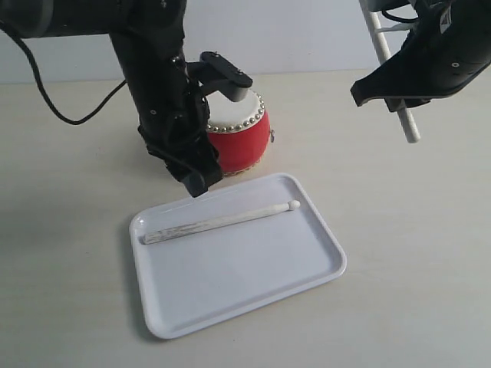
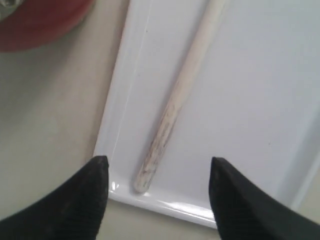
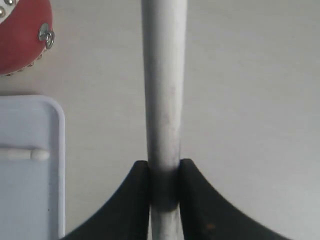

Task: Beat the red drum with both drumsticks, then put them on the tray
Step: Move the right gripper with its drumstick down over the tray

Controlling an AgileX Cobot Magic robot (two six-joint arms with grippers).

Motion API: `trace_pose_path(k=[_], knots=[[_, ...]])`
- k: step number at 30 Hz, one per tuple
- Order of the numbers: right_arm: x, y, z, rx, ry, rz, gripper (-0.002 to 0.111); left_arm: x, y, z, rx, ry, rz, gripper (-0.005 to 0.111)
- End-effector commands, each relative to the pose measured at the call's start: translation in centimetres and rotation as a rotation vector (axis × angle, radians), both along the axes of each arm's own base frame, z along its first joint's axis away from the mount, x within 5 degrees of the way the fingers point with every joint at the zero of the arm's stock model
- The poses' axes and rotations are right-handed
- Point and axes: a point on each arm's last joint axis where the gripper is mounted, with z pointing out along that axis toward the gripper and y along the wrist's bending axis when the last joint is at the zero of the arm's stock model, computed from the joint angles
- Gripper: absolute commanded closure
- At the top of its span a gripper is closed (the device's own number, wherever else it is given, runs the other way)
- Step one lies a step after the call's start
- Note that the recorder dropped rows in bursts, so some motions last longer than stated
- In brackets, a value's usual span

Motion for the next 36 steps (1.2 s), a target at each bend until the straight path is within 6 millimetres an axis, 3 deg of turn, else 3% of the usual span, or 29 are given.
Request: trace_pose_path(k=[1,7,14,19,24,29,32,36], knots=[[-0.5,0.0,0.1,0.035,0.024,-0.016,0.108,-0.2,0.3,0.7,-0.076,-0.015,0.032,0.049],[-1.2,-0.2,0.4,0.04,0.076,-0.043,0.108,-0.5,-0.2,0.6,-0.12,0.019,0.051,0.049],[-2.1,1.1,0.6,0.248,0.148,-0.099,0.108,-0.6,-0.4,0.6,-0.143,0.03,0.069,0.049],[-3.2,1.5,-1.6,0.318,0.233,-0.131,0.108,-0.6,-0.3,0.6,-0.14,0.038,0.089,0.049],[-5.0,1.2,-4.9,0.361,0.32,-0.217,0.108,-0.9,-0.1,0.6,-0.113,0.063,0.091,0.063],[-6.7,1.7,-7.8,0.59,0.395,-0.428,0.108,-0.6,1.1,1.2,-0.014,-0.001,0.127,0.068],[-7.4,2.6,-8.4,0.717,0.407,-0.489,0.108,-0.4,2.0,2.6,0.02,-0.079,0.215,0.068],[-8.1,4.5,-8.4,0.761,0.377,-0.459,0.108,-0.9,2.7,4.4,0.023,-0.117,0.254,0.068]])
